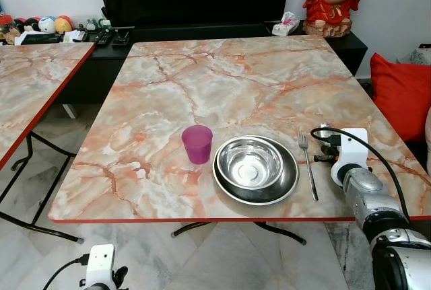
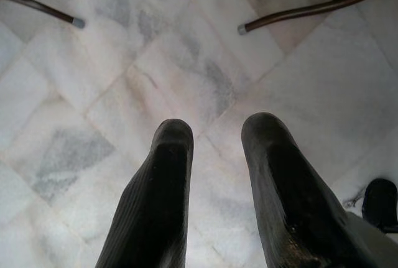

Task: Setting the table

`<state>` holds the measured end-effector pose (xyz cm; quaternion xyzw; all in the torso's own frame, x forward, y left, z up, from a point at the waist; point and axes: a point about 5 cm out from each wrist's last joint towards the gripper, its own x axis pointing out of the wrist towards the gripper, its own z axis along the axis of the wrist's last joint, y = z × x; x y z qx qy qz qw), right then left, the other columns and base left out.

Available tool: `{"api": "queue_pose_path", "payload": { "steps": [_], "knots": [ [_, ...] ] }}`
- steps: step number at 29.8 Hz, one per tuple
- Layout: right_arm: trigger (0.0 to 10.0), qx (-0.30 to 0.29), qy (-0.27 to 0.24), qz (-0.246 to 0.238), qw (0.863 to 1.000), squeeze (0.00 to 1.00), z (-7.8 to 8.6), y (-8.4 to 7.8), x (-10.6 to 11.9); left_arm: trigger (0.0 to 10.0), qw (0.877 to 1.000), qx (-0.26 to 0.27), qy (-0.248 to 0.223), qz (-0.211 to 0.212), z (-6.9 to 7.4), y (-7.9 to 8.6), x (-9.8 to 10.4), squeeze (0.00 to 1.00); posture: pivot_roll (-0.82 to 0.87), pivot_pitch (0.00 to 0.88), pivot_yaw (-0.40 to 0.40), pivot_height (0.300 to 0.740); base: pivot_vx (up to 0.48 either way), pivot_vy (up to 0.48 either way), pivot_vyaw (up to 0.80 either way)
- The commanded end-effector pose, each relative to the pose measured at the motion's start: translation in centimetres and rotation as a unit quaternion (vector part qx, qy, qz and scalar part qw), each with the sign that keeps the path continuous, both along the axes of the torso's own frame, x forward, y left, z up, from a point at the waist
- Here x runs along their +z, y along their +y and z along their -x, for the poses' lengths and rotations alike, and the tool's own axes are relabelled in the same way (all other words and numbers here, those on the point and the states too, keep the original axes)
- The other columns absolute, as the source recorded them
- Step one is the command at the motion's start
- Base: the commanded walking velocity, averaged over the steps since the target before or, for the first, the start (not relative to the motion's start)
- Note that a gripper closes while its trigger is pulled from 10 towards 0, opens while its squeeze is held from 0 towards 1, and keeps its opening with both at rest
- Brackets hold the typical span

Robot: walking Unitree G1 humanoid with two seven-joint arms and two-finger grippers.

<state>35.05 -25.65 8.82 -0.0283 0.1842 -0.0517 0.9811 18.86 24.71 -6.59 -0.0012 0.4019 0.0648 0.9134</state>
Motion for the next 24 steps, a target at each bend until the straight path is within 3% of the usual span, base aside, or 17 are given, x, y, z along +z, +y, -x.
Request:
{"api": "queue_pose_path", "payload": {
  "steps": [1, 24],
  "knots": [
    [10.0, 0.004, 0.006, -0.004, 1.000, 0.00, 0.28, 0.34, -0.66, 10.0, 1.000, 0.007, 0.016, -0.003, 0.73, 0.56, -0.25, 0.00, 0.04, 0.000, 0.072, 0.740, 0.000, 0.000, 0.00],
    [10.0, -0.014, 0.020, 0.005, 1.000, 0.00, 0.71, -0.15, -1.26, 10.0, 1.000, 0.012, 0.017, -0.008, 1.03, 1.00, -0.24, 0.00, 0.07, 0.000, 0.066, 0.740, 0.000, 0.000, 0.00]
  ]
}}
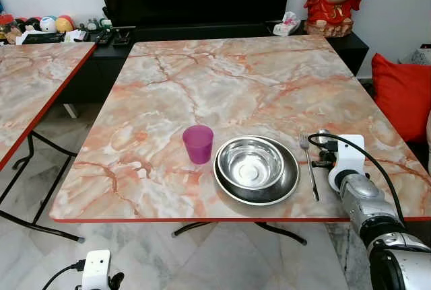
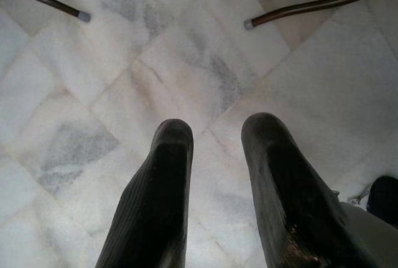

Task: Setting the table

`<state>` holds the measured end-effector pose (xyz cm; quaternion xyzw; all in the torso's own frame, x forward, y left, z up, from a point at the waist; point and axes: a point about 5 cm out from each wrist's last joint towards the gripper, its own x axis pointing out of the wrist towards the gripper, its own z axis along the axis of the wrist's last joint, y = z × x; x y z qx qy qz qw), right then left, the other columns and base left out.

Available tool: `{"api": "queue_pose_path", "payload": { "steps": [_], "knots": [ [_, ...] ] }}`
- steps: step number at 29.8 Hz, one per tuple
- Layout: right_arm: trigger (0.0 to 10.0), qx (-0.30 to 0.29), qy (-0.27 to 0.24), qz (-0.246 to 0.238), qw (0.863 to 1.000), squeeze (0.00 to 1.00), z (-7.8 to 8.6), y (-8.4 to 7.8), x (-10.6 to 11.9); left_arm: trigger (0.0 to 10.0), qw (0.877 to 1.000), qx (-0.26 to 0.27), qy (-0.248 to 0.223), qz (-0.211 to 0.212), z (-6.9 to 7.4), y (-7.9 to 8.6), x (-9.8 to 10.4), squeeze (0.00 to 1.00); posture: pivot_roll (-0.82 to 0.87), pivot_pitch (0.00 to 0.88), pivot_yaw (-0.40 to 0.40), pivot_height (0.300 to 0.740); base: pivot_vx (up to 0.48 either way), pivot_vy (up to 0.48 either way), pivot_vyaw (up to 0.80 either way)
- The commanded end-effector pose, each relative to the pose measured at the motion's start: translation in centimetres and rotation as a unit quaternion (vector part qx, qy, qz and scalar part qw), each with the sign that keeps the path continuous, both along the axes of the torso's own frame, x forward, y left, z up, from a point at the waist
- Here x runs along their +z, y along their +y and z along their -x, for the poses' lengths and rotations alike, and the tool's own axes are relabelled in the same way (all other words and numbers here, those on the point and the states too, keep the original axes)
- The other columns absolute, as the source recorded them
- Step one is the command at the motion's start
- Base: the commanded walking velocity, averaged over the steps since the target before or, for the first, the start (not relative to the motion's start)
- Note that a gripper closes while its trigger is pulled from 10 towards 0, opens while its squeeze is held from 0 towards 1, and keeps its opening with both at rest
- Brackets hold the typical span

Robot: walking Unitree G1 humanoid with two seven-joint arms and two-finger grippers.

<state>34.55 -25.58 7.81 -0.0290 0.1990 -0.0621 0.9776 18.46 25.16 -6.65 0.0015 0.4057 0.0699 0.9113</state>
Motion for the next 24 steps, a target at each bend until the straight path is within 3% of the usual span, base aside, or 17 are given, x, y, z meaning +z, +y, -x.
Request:
{"api": "queue_pose_path", "payload": {
  "steps": [1, 23, 24],
  "knots": [
    [10.0, -0.003, 0.006, 0.003, 1.000, 0.00, 0.23, -0.20, -0.28, 10.0, 1.000, 0.009, 0.012, -0.005, 0.64, 0.60, -0.17, 0.00, 0.07, 0.000, 0.067, 0.740, 0.000, 0.000, 0.00],
    [10.0, -0.005, 0.018, -0.005, 1.000, 0.00, 0.76, 0.05, -1.24, 10.0, 1.000, 0.001, 0.015, -0.007, 0.71, 0.78, -0.14, 0.00, 0.07, 0.000, 0.068, 0.740, 0.000, 0.000, 0.00],
    [10.0, -0.005, 0.018, -0.005, 1.000, 0.09, 0.76, 0.06, -1.25, 10.0, 1.000, 0.002, 0.016, -0.008, 0.80, 0.89, -0.14, 0.00, 0.07, 0.000, 0.068, 0.740, 0.000, 0.000, 0.00]
  ]
}}
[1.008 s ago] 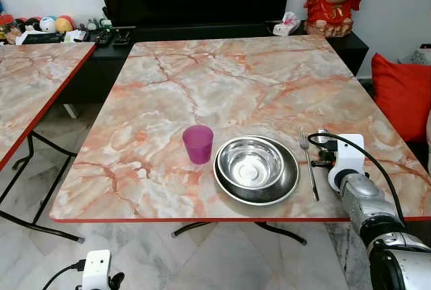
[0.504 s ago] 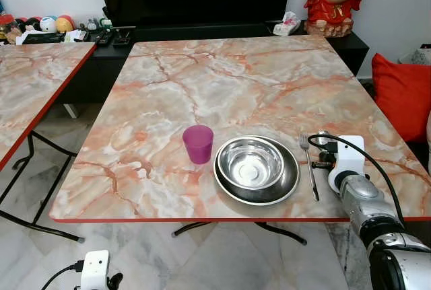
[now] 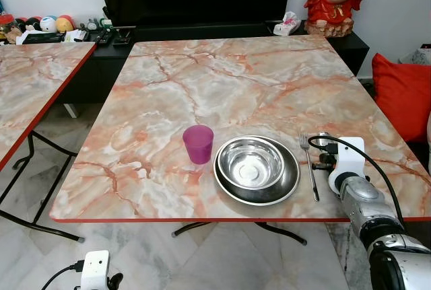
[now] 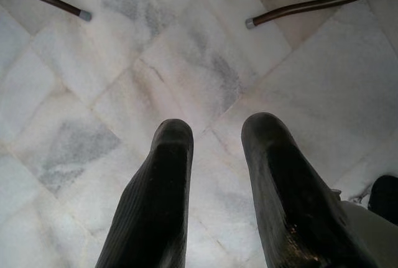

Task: Setting the table

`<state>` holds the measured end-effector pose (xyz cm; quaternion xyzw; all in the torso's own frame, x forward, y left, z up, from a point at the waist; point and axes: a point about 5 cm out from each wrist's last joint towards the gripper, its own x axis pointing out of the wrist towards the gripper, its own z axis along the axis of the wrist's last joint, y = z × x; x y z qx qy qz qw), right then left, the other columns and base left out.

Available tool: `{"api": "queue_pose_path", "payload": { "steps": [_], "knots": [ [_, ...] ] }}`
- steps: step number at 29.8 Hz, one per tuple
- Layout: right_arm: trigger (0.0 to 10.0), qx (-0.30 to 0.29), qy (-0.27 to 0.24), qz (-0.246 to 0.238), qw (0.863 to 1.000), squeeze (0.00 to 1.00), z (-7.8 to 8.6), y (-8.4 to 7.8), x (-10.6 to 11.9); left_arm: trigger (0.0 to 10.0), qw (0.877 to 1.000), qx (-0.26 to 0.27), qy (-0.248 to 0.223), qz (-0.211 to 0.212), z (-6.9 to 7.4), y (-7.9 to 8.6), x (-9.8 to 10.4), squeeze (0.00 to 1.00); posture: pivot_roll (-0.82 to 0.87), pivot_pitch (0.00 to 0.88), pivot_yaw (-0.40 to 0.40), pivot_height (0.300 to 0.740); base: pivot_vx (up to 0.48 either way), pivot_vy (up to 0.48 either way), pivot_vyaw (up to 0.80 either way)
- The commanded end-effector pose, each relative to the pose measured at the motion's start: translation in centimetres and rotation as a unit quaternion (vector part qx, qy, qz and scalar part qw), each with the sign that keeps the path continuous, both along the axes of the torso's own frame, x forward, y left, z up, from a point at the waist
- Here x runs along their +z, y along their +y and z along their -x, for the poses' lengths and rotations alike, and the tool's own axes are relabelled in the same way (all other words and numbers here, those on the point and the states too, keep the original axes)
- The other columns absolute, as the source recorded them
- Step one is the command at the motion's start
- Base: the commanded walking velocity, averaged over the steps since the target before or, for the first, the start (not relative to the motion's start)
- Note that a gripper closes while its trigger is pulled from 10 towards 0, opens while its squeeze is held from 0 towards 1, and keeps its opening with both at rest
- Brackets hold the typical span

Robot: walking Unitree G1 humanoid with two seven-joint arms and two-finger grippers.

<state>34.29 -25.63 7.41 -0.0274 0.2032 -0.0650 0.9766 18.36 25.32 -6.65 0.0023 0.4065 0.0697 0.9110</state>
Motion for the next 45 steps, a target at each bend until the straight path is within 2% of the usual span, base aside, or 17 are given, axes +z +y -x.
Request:
{"api": "queue_pose_path", "payload": {
  "steps": [1, 3, 4, 5, 6, 7, 22, 37, 41, 42, 44, 45],
  "knots": [
    [10.0, -0.002, 0.014, -0.004, 1.000, 0.16, 0.5, 0.1, -0.9, 10.0, 1.000, 0.003, 0.016, -0.008, 0.8, 0.9, -0.1, 0.00, 0.07, 0.000, 0.069, 0.740, 0.000, 0.000, 0.00],
    [10.0, -0.002, 0.014, -0.004, 1.000, 0.16, 0.5, 0.1, -0.8, 10.0, 1.000, 0.003, 0.016, -0.008, 0.9, 1.0, -0.1, 0.00, 0.07, 0.000, 0.069, 0.740, 0.000, 0.000, 0.00],
    [10.0, -0.002, 0.014, -0.005, 1.000, 0.73, 0.5, 0.2, -0.9, 10.0, 1.000, 0.003, 0.017, -0.008, 1.0, 1.2, -0.1, 0.00, 0.08, 0.000, 0.069, 0.740, 0.000, 0.000, 0.00],
    [10.0, -0.002, 0.014, -0.005, 1.000, 0.66, 0.5, 0.2, -0.9, 10.0, 1.000, 0.004, 0.019, -0.009, 1.1, 1.3, -0.1, 0.00, 0.08, 0.000, 0.068, 0.740, 0.000, 0.000, 0.00],
    [10.0, -0.002, 0.014, -0.005, 1.000, 0.66, 0.5, 0.2, -0.9, 10.0, 1.000, 0.004, 0.019, -0.009, 1.1, 1.3, -0.1, 0.00, 0.08, 0.000, 0.068, 0.740, 0.000, 0.000, 0.00],
    [10.0, -0.003, 0.015, -0.003, 1.000, 0.00, 0.5, 0.1, -0.9, 10.0, 1.000, 0.004, 0.020, -0.009, 1.2, 1.4, -0.1, 0.00, 0.07, 0.000, 0.068, 0.740, 0.000, 0.000, 0.00],
    [10.0, -0.007, 0.012, 0.000, 1.000, 0.00, 0.5, -0.1, -0.7, 10.0, 1.000, 0.005, 0.026, -0.009, 1.7, 1.7, -0.2, 0.00, 0.08, 0.000, 0.066, 0.740, 0.000, 0.000, 0.00],
    [10.0, -0.008, -0.058, 0.013, 0.998, 0.00, -0.3, -0.6, 1.3, 10.0, 0.999, -0.011, 0.036, -0.008, 2.0, 1.1, -0.6, 0.00, 0.07, 0.000, 0.071, 0.740, 0.000, 0.000, 0.00],
    [10.0, -0.023, -0.114, 0.028, 0.993, 0.00, -0.5, -0.8, 2.6, 10.0, 0.999, -0.014, 0.037, -0.007, 2.0, 0.7, -0.8, 0.00, 0.07, 0.000, 0.069, 0.740, 0.000, 0.000, 0.00],
    [10.0, -0.051, -0.160, 0.042, 0.985, 0.00, -0.3, -1.3, 3.5, 10.0, 0.999, -0.015, 0.034, -0.009, 1.8, 0.4, -0.8, 0.00, 0.07, 0.000, 0.064, 0.740, 0.000, 0.000, 0.00],
    [10.0, -0.062, -0.180, 0.044, 0.981, 0.00, -0.2, -1.6, 3.8, 10.0, 0.999, -0.016, 0.033, -0.011, 1.8, 0.3, -0.8, 0.00, 0.07, 0.000, 0.064, 0.740, 0.000, 0.000, 0.00],
    [10.0, -0.096, -0.226, 0.073, 0.967, 0.00, 0.7, -2.3, 4.7, 10.0, 0.999, -0.013, 0.027, -0.013, 1.3, 0.0, -0.7, 0.00, 0.06, 0.000, 0.058, 0.740, 0.000, 0.000, 0.00]
  ]
}}
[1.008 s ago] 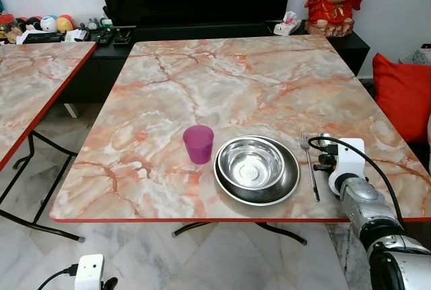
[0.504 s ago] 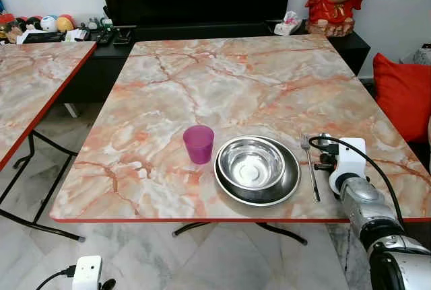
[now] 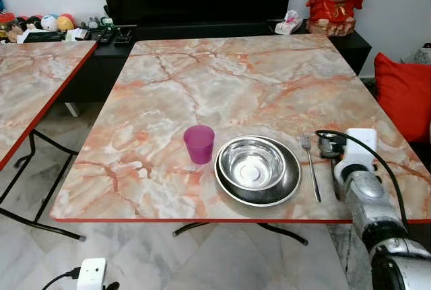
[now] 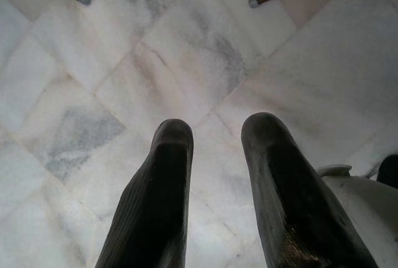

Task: Setting the table

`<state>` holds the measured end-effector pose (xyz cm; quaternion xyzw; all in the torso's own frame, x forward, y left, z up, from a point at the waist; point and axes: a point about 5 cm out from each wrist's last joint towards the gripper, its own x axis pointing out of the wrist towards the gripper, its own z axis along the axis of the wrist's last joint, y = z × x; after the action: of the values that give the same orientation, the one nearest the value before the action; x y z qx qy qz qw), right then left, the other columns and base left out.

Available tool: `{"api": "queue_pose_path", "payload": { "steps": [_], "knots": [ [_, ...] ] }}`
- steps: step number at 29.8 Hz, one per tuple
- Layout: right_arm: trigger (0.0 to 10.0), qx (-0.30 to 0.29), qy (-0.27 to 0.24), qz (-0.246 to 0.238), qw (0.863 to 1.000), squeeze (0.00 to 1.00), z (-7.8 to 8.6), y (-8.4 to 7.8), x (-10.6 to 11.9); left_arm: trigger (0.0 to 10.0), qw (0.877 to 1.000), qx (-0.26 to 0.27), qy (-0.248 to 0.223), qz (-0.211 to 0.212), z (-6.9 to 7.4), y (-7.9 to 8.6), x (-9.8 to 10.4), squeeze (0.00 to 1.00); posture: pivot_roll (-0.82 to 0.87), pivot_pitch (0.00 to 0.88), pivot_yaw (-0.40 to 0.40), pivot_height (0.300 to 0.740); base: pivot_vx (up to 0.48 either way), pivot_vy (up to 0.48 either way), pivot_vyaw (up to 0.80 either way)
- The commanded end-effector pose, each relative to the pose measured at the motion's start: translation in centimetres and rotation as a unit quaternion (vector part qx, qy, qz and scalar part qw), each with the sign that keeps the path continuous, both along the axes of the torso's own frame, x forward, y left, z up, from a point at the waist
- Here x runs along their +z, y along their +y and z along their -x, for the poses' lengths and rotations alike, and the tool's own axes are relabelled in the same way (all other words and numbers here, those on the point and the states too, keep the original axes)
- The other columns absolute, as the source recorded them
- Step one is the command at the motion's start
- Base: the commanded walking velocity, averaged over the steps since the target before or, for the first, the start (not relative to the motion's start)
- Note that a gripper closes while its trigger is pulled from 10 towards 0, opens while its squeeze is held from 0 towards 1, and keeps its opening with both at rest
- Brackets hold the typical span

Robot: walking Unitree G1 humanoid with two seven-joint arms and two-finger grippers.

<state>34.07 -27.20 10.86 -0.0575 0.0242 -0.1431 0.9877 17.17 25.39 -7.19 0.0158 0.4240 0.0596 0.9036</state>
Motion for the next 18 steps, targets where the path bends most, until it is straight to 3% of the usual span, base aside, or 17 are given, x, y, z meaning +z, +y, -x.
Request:
{"api": "queue_pose_path", "payload": {
  "steps": [1, 2, 5, 7, 8, 9, 11, 12, 14, 15, 16, 18],
  "knots": [
    [10.0, -0.032, -0.051, 0.015, 0.998, 0.00, 0.4, -0.7, 1.2, 10.0, 1.000, 0.001, 0.007, -0.006, 0.1, -0.1, -0.1, 0.00, 0.06, 0.000, 0.058, 0.740, 0.000, 0.000, 0.00],
    [10.0, -0.065, -0.100, 0.053, 0.991, 0.00, 1.9, -1.3, 2.3, 10.0, 1.000, 0.004, -0.001, -0.006, -0.5, -0.4, 0.1, 0.00, 0.06, 0.000, 0.057, 0.740, 0.000, 0.000, 0.00],
    [10.0, -0.101, -0.154, 0.103, 0.977, 0.00, 4.8, -2.0, 3.9, 10.0, 1.000, 0.002, -0.006, -0.007, -1.1, -0.7, 0.2, 0.00, 0.03, 0.000, 0.060, 0.740, 0.000, 0.000, 0.00],
    [10.0, -0.115, -0.165, 0.129, 0.971, 0.00, 5.9, -2.2, 4.3, 10.0, 1.000, 0.000, -0.006, -0.008, -1.1, -0.7, 0.3, 0.00, 0.03, 0.000, 0.060, 0.740, 0.000, 0.000, 0.00],
    [10.0, -0.157, -0.162, 0.165, 0.960, 0.00, 7.7, -3.1, 4.6, 10.0, 1.000, -0.004, -0.007, -0.008, -1.2, -0.7, 0.3, 0.00, 0.02, 0.000, 0.059, 0.740, 0.000, 0.000, 0.00],
    [10.0, -0.172, -0.161, 0.173, 0.956, 0.00, 8.4, -3.4, 4.7, 10.0, 1.000, -0.004, -0.008, -0.008, -1.3, -0.7, 0.3, 0.00, 0.02, 0.000, 0.059, 0.740, 0.000, 0.000, 0.00],
    [10.0, -0.227, -0.154, 0.171, 0.946, 0.00, 10.4, -4.5, 4.4, 10.0, 1.000, -0.005, -0.011, -0.007, -1.3, -0.6, 0.4, 0.00, 0.01, 0.000, 0.057, 0.740, 0.000, 0.000, 0.00],
    [10.0, -0.227, -0.154, 0.171, 0.946, 0.00, 10.4, -4.5, 4.4, 10.0, 1.000, -0.005, -0.011, -0.007, -1.3, -0.6, 0.4, 0.00, 0.01, 0.000, 0.057, 0.740, 0.000, 0.000, 0.00],
    [10.0, -0.308, -0.099, 0.181, 0.929, 0.00, 13.3, -5.7, 2.3, 10.0, 1.000, -0.008, -0.014, -0.005, -1.4, -0.6, 0.5, 0.00, 0.00, 0.000, 0.053, 0.740, 0.000, 0.000, 0.00],
    [10.0, -0.308, -0.099, 0.181, 0.929, 0.00, 13.3, -5.7, 2.3, 10.0, 1.000, -0.008, -0.014, -0.005, -1.4, -0.6, 0.5, 0.00, 0.00, 0.000, 0.053, 0.740, 0.000, 0.000, 0.00],
    [10.0, -0.321, -0.092, 0.169, 0.927, 0.00, 13.7, -5.9, 1.7, 10.0, 1.000, -0.008, -0.015, -0.005, -1.4, -0.7, 0.5, 0.00, 0.00, 0.000, 0.052, 0.740, 0.000, 0.000, 0.00],
    [10.0, -0.391, -0.044, 0.093, 0.915, 0.00, 15.8, -6.5, -2.1, 10.0, 1.000, -0.008, -0.017, -0.003, -1.6, -0.8, 0.5, 0.00, 0.00, 0.000, 0.045, 0.740, 0.000, 0.000, 0.00]
  ]
}}
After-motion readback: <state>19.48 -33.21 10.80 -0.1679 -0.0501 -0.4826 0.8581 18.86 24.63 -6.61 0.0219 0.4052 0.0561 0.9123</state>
